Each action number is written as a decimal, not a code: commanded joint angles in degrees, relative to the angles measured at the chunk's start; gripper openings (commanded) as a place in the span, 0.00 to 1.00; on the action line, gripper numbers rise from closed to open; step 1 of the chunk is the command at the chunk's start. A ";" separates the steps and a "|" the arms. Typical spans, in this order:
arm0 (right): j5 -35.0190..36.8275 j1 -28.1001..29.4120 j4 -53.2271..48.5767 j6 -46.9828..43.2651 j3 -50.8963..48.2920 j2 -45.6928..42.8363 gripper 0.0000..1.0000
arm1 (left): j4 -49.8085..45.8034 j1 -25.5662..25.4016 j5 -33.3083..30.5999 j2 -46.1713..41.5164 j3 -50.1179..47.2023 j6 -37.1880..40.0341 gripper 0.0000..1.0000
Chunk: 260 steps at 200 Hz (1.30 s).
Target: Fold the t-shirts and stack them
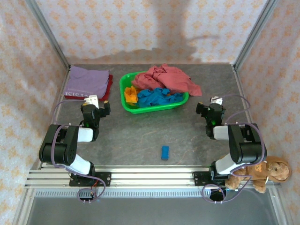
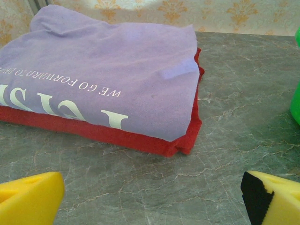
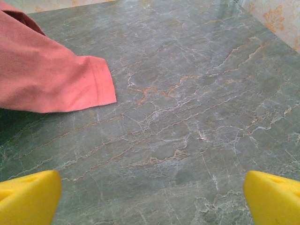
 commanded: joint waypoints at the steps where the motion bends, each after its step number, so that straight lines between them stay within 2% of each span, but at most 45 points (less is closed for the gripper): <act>1: 1.53 0.30 -2.73 0.04 1.50 -5.15 0.99 | -0.09 -0.50 -2.23 -3.24 -0.64 0.93 1.00; 20: 6.61 0.99 -21.83 4.84 5.74 -15.26 0.99 | -11.97 -3.13 -9.94 -14.61 0.79 0.63 1.00; 33: 8.11 1.05 -35.39 9.03 9.33 -20.43 0.99 | -23.73 -3.42 -9.61 -21.88 4.22 -2.46 0.99; 50: 9.32 1.29 -47.76 14.28 12.99 -25.83 0.99 | -38.84 -3.71 -8.72 -27.49 10.38 -7.48 0.99; 64: 6.30 1.88 -55.46 15.40 16.56 -28.59 0.99 | -51.51 -3.80 -7.34 -29.40 16.46 -11.70 0.99; 81: -0.90 3.13 -64.15 14.26 23.87 -28.73 0.99 | -65.91 -3.80 -3.54 -29.42 24.06 -16.88 0.99; 102: -6.13 5.41 -75.24 11.27 36.03 -23.08 0.99 | -74.33 -4.18 3.66 -28.79 28.09 -24.67 0.99; 122: -9.87 6.65 -86.04 9.75 48.67 -13.14 0.99 | -73.34 -5.60 13.17 -27.16 26.78 -35.14 0.99; 139: -15.50 7.74 -93.36 8.02 59.18 -3.86 0.99 | -70.80 -9.42 16.04 -24.96 25.15 -42.54 0.99; 170: -22.48 11.85 -100.23 4.47 73.09 10.12 0.99 | -63.54 -18.10 16.33 -21.57 23.32 -50.03 0.99; 189: -29.10 13.52 -98.64 4.03 77.01 16.42 0.99 | -60.99 -21.83 14.76 -20.39 22.64 -53.52 0.99; 203: -31.47 14.58 -97.90 3.85 80.25 20.78 0.99 | -59.38 -23.50 14.55 -19.43 21.97 -56.19 0.99; 226: -33.72 15.05 -97.94 4.12 86.35 28.13 0.99 | -55.26 -25.70 15.05 -17.02 20.74 -59.66 0.99; 260: -31.17 14.66 -99.73 4.98 95.00 37.04 0.99 | -46.28 -26.86 16.06 -10.55 21.47 -64.56 0.99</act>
